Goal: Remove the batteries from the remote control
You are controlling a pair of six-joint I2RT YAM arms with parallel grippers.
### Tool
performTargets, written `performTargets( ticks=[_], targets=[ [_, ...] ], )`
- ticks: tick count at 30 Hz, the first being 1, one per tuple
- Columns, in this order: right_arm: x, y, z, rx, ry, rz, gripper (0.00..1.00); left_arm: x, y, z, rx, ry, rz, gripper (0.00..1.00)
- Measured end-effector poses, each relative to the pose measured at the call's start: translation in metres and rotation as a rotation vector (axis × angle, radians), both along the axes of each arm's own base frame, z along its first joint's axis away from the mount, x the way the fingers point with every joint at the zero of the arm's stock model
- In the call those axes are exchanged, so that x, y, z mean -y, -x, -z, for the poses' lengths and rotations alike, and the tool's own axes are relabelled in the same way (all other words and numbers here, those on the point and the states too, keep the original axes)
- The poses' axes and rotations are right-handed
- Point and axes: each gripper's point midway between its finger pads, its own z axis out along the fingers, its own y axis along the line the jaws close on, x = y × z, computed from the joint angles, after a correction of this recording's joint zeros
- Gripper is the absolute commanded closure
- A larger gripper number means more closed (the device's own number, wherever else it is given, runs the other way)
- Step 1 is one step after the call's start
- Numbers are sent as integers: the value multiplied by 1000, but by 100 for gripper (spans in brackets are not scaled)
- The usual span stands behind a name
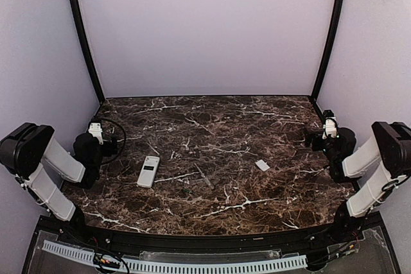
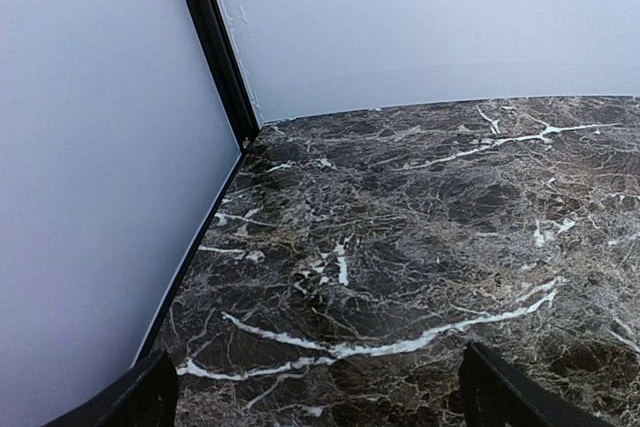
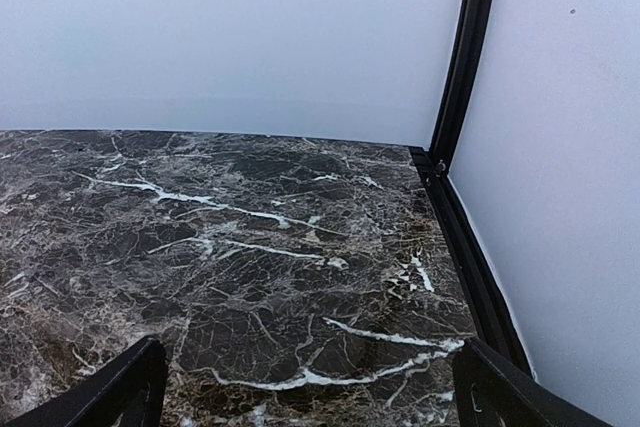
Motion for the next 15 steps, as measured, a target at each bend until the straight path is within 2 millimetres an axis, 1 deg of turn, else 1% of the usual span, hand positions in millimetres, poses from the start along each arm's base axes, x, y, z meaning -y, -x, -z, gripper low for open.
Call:
performTargets(
  ticks=[15],
  targets=[
    [1,-1,-1,2,-3,-2,1,0,0,0,0,0,0,1]
  ],
)
